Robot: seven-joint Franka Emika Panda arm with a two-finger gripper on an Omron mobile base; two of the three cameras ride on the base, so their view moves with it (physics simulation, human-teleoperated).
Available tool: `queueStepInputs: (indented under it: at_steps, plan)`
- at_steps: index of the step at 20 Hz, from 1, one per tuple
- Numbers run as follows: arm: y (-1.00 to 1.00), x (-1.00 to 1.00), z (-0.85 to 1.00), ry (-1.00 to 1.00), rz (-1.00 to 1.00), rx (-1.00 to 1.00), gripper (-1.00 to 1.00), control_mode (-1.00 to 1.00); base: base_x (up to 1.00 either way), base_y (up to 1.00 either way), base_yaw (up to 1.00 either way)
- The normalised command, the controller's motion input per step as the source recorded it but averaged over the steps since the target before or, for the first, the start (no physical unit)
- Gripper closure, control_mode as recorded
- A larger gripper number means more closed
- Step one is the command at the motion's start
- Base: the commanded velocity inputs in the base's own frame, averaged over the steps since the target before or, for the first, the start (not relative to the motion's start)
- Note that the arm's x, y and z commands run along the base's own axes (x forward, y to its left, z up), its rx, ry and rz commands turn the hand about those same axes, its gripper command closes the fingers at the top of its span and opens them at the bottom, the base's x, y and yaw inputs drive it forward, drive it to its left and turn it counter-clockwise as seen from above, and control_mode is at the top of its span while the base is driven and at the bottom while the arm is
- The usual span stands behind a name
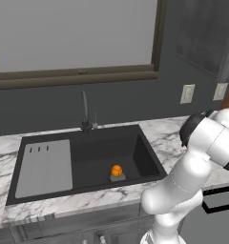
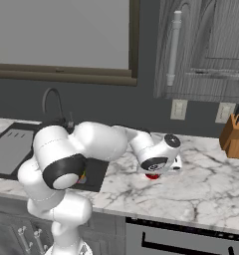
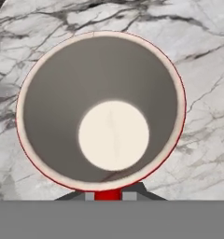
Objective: Clear the mugs and bowl far away from the sink.
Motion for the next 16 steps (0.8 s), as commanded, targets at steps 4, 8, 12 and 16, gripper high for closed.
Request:
queueStepInputs:
  at_steps: [4, 8, 12, 16]
  plan:
    - [0.04, -0.48, 0.62, -0.20, 0.15, 0.00, 1.00, -1.00, 0.00, 0.00, 0.00]
    - [0.12, -0.52, 0.70, -0.24, 0.21, 0.00, 1.00, -1.00, 0.00, 0.00, 0.00]
    - [0.38, -0.53, 0.56, -0.21, 0.24, -0.03, 1.00, -1.00, 0.00, 0.00, 0.00]
    - [0.54, -0.54, 0.30, -0.17, 0.25, -0.06, 1.00, -1.00, 0.00, 0.00, 0.00]
